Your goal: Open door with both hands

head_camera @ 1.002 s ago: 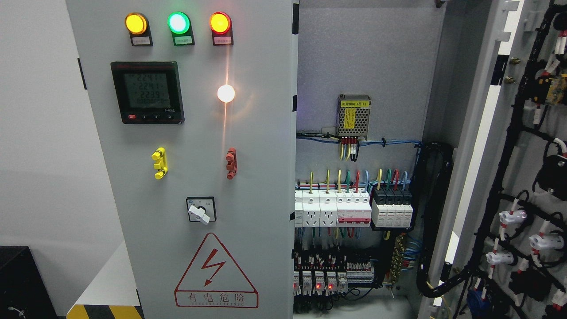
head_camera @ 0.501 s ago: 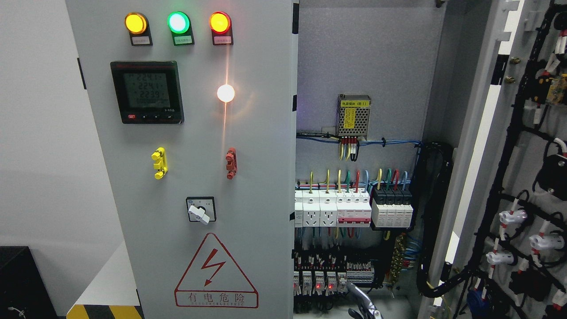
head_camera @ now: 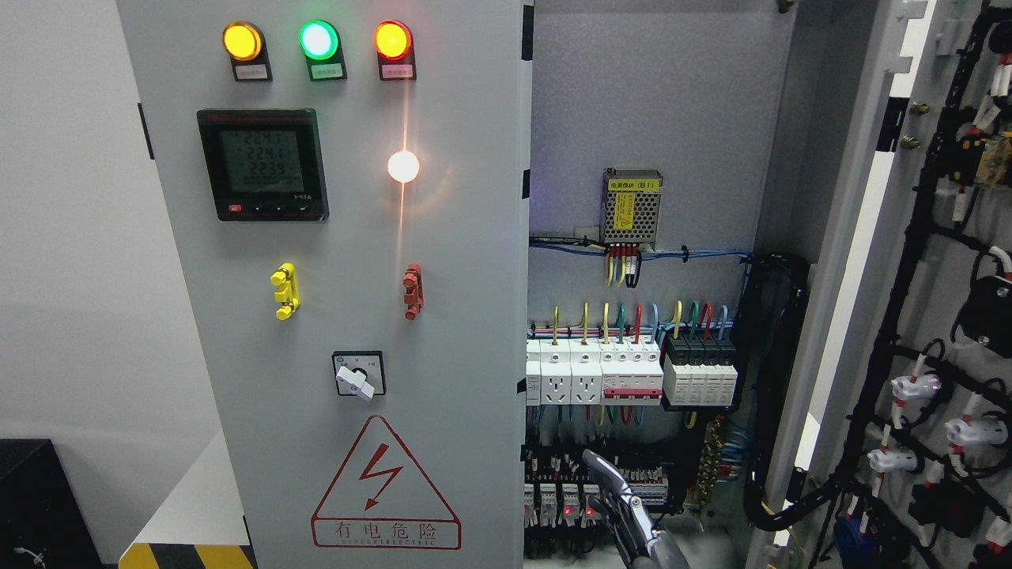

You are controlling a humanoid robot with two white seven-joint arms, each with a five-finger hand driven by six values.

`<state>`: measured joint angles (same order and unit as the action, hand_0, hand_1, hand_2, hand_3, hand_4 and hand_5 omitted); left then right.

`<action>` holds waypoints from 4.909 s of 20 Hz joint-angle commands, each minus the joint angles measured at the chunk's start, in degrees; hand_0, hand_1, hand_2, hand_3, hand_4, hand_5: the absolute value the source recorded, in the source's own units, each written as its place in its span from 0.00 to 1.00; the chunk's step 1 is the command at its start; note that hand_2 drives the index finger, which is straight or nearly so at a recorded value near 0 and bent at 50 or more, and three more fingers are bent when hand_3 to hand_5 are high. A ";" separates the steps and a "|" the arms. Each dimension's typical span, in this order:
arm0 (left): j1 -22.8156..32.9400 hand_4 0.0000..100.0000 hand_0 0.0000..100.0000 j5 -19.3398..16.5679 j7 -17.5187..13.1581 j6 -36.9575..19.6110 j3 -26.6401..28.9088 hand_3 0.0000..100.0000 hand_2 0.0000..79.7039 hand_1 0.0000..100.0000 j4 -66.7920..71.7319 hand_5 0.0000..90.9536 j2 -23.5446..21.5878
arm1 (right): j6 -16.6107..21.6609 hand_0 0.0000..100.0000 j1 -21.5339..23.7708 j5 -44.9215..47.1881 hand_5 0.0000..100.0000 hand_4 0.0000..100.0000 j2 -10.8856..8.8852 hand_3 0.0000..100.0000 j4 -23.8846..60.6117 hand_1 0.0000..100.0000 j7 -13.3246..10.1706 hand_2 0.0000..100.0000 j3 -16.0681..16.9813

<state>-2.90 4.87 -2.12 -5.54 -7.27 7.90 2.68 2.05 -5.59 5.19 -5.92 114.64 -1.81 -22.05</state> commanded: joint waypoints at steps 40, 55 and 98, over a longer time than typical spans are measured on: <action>-0.09 0.00 0.00 0.41 -0.34 0.26 0.33 0.00 0.00 0.00 -0.87 0.00 3.47 | -19.36 0.00 -27.19 5.88 0.00 0.00 8.21 0.00 -18.40 0.00 0.49 0.00 4.73; -0.09 0.00 0.00 0.41 -0.34 0.26 0.33 0.00 0.00 0.00 -0.87 0.00 3.47 | -22.52 0.00 -30.62 10.63 0.00 0.00 7.95 0.00 -21.48 0.00 0.58 0.00 6.32; -0.09 0.00 0.00 0.41 -0.34 0.17 0.33 0.00 0.00 0.00 -0.87 0.00 3.47 | -26.30 0.00 -36.07 16.25 0.00 0.00 7.60 0.00 -29.04 0.00 21.67 0.00 12.65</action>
<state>-2.99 5.28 -2.42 -5.31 -6.94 7.03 6.15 -23.88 -41.28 20.18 0.19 86.77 19.03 -10.55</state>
